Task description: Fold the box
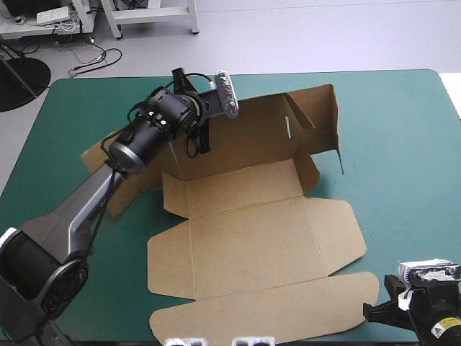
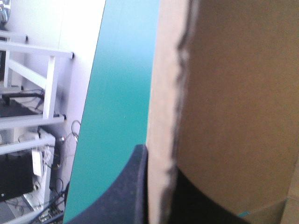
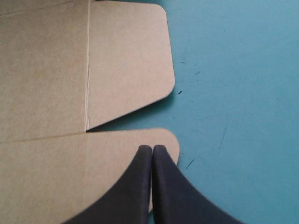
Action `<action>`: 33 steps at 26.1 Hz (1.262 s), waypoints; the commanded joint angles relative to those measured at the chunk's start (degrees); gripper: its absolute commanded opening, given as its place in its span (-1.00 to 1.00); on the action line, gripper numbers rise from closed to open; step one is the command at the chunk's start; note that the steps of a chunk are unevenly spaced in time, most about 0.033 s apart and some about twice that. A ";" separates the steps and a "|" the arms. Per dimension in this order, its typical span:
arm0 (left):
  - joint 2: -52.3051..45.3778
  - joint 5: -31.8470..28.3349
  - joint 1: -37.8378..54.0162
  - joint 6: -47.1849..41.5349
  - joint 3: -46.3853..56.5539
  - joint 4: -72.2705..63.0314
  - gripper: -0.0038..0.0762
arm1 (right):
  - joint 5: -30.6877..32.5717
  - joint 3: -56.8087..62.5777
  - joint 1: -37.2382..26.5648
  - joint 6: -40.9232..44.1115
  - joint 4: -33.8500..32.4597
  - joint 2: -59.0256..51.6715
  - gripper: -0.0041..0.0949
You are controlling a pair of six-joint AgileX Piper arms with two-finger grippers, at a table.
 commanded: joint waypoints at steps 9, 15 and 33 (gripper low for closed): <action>-3.26 -9.08 -13.75 -5.00 4.08 9.36 -0.93 | -7.93 -4.30 0.18 5.24 -0.06 3.37 -0.95; -3.49 -10.65 -18.26 -28.14 11.50 32.35 -0.93 | -9.22 -15.20 0.18 6.01 -0.06 13.22 -0.95; -3.38 -8.97 -21.63 -46.79 15.36 43.41 -0.93 | -5.69 -69.09 0.06 4.38 6.24 71.41 -0.96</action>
